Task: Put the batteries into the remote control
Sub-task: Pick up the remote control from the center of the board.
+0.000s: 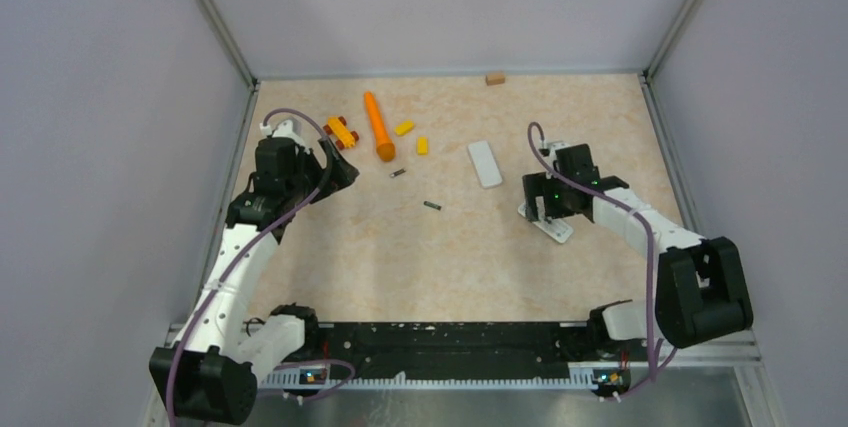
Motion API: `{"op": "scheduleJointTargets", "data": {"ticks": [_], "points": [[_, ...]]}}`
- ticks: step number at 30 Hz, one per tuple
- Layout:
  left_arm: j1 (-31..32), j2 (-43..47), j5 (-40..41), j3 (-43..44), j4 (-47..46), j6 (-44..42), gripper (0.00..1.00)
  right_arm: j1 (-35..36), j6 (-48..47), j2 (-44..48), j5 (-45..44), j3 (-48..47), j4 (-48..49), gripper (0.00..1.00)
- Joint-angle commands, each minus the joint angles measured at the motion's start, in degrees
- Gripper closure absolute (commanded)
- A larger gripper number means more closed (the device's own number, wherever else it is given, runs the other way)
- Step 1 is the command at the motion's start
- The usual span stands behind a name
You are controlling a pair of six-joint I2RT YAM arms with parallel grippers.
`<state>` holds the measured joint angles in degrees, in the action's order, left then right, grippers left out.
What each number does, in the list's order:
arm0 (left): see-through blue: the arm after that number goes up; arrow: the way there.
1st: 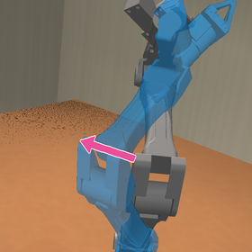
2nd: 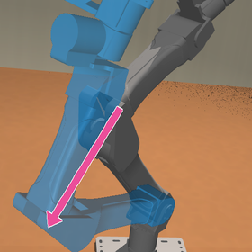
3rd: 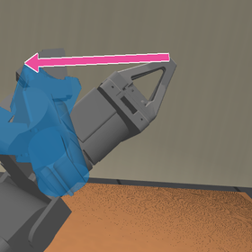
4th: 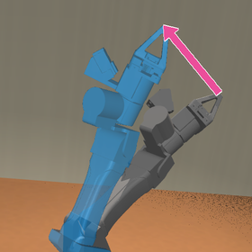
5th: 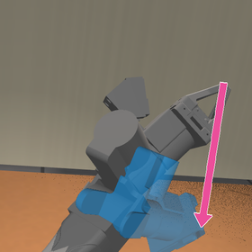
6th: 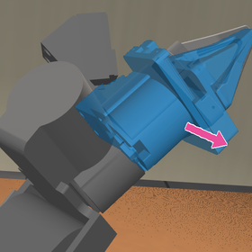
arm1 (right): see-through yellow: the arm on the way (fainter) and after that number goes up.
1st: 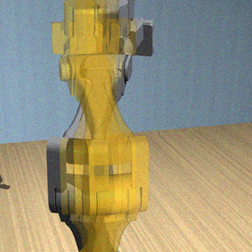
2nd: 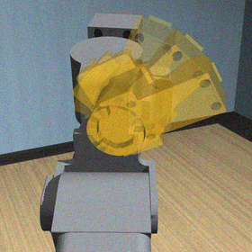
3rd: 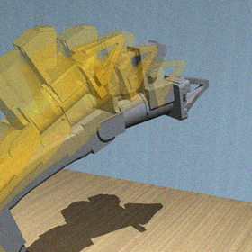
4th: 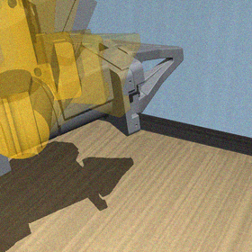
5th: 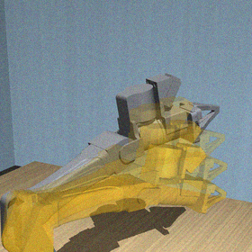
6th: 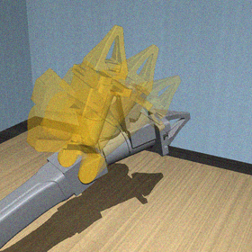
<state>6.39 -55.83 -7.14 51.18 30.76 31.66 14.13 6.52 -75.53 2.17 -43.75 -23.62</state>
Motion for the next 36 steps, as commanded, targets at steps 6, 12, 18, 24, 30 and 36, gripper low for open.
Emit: {"op": "scheduleJointTargets", "data": {"ticks": [6,12,18,24,30,36], "points": [[-0.24,-1.49,-0.53,3.6,-1.5,-1.17,0.01,5.28,-9.78,-5.14,-9.42,-2.0,-1.0,0.13],[-0.24,-2.38,-1.19,3.92,-1.99,-1.07,0.01,5.14,-10.13,-7.82,-9.05,-2.66,-0.96,0.14],[-0.24,-2.61,-1.39,4.84,-1.72,-1.59,0.01,4.1,-10.56,-11.89,-2.96,-4.21,-1.95,0.54],[-0.24,-2.69,-6.79,4.12,-3.08,-2.13,0.01,4.23,-8.46,-7.08,6.39,-4.68,2.52,0.72],[-0.24,-1.3,-18.64,1.23,-10.27,-2.38,0.01,5.18,8.92,1.36,34.51,2.37,28.31,0.75],[-0.19,0.93,-38.48,-3.98,-25.83,2.41,0.01,10.59,35.66,-2.28,47.36,4.49,61.99,0.77]]}}
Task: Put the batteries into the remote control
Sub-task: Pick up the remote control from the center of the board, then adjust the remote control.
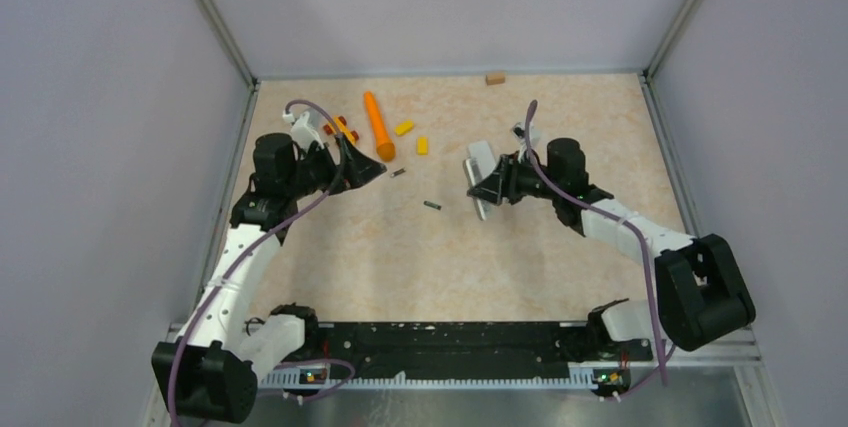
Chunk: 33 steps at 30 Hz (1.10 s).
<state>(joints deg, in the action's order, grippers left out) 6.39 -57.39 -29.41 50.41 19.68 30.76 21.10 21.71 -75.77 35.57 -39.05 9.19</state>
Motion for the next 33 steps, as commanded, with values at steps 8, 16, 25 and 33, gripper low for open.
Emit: {"op": "scheduleJointTargets", "data": {"ticks": [8,16,25,33], "points": [[1.15,4.41,-26.43,-7.53,-33.82,13.07,0.01,13.35,47.45,-12.74,18.58,-7.17,58.77,0.78],[4.08,3.28,-29.33,-7.22,-37.91,17.9,0.01,18.22,60.61,-22.06,18.31,-11.65,74.92,0.79],[6.48,-1.54,-26.93,-7.32,-35.92,22.47,0.22,19.72,56.97,-24.12,18.67,-13.44,69.86,0.79],[6.61,-3.84,-27.08,-7.5,-35.53,24.24,0.7,19.97,51.16,-23.71,18.79,-14.39,60.54,0.79]]}}
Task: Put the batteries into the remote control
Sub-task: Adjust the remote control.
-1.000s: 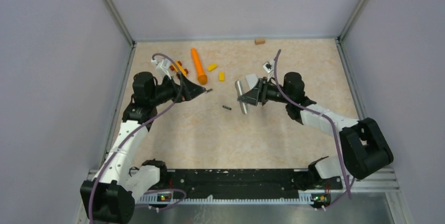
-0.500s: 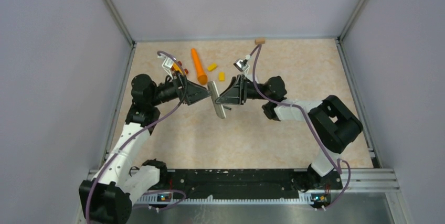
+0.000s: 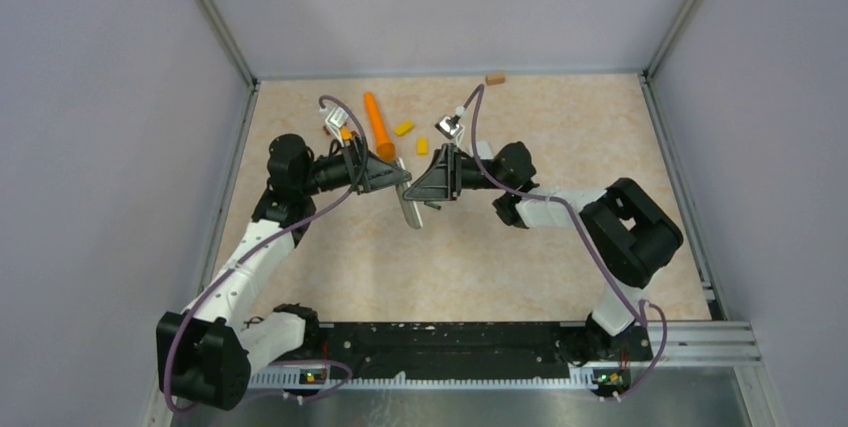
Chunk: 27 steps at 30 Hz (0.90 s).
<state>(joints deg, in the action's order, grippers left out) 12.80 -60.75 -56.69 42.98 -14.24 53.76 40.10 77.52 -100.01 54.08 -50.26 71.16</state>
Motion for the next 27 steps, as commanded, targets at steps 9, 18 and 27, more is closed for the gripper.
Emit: {"op": "scheduleJointTargets", "data": {"ticks": [9,18,27], "points": [[0.21,-0.42,16.41,5.38,21.89,-8.88,1.0,1.41,-31.73,11.71,-15.38,-0.61,-30.4,0.31],[0.12,-1.74,26.98,7.99,27.99,-6.74,1.0,12.52,-53.71,17.41,-44.37,-1.46,-49.72,0.2],[0.12,-1.12,27.25,8.96,29.79,-6.49,1.0,17.59,-55.42,12.89,-55.0,-5.85,-52.66,0.35]]}}
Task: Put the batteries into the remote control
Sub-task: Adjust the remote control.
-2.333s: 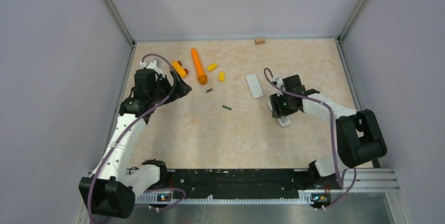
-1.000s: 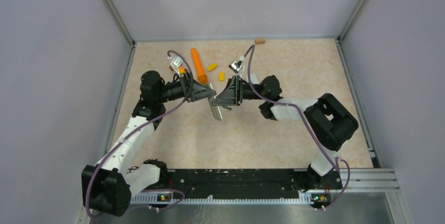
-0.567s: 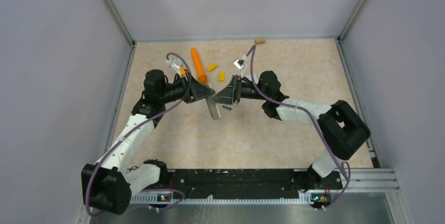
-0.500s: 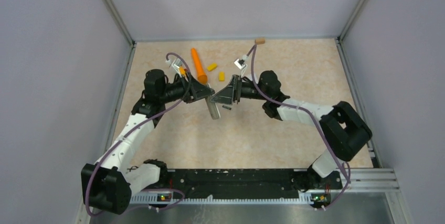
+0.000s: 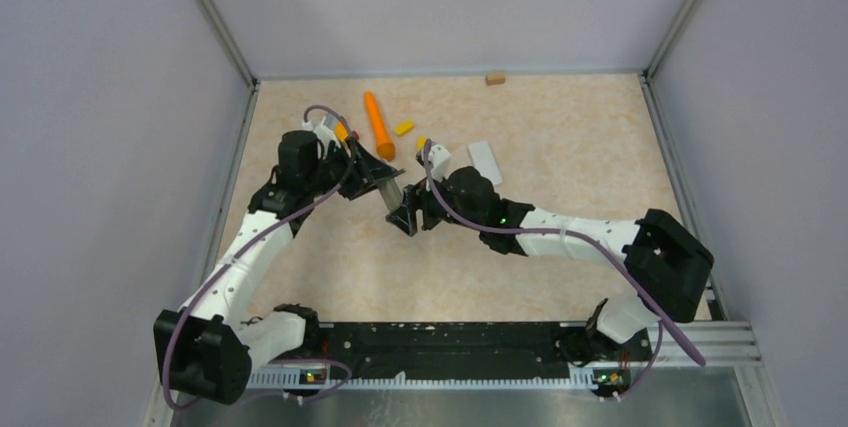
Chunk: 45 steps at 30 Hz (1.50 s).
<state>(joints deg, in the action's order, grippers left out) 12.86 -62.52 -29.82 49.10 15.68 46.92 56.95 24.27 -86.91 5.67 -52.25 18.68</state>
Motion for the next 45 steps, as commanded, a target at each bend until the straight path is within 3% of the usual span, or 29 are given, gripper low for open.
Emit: {"op": "scheduleJointTargets", "data": {"ticks": [1,8,9,11,13,15,19,24,30,34,38,42,45], "points": [[0.06,0.67,0.01,2.86,-0.14,0.29,1.0,0.73,-1.64,0.04,-6.25,-3.57,0.86,0.39],[0.06,0.49,-2.95,3.17,-0.87,-0.13,0.97,0.62,0.17,3.09,-1.95,-0.39,8.77,0.68],[0.06,0.47,-3.87,3.38,-1.07,-0.53,0.87,0.69,0.24,3.28,-1.64,-0.52,8.46,0.72],[-0.11,0.62,-5.12,4.26,-0.82,-2.01,0.48,-0.04,0.69,3.87,0.28,-0.53,8.05,0.77],[-0.48,1.0,-6.94,4.86,-0.79,-4.7,0.25,-1.81,1.6,4.91,5.9,0.01,8.58,0.78],[-1.05,1.35,-9.87,5.49,-0.61,-8.72,0.12,-4.27,2.31,6.52,13.83,1.05,9.9,0.78],[-2.97,1.01,-22.25,6.56,-0.34,-13.36,0.01,-8.88,2.92,10.74,26.71,2.29,8.36,0.78],[-3.11,2.19,-33.69,6.25,-5.0,-11.58,0.01,-12.67,2.69,12.73,38.28,0.8,2.11,0.77],[-3.02,5.08,-39.98,-0.85,-25.43,1.99,0.07,-13.35,5.37,10.81,49.0,-0.83,1.65,0.77],[-3.02,5.77,-42.31,-1.5,-24.99,2.46,0.23,-13.63,1.98,10.44,49.79,-2.78,-3.94,0.76],[-2.5,7.93,-42.28,-2.74,-24.33,-0.42,0.25,-14.58,0.28,9.06,49.52,-4.89,-8.85,0.77],[-0.65,9.81,-39.8,-2.7,-17.05,-8.41,0.25,-15.7,-1.93,8.83,50.33,-5.78,-11.9,0.76],[0.45,10.22,-39.65,-2.76,-15.95,-9.95,0.33,-16.43,-4.99,9.19,50.07,-6.81,-15.61,0.76]]}}
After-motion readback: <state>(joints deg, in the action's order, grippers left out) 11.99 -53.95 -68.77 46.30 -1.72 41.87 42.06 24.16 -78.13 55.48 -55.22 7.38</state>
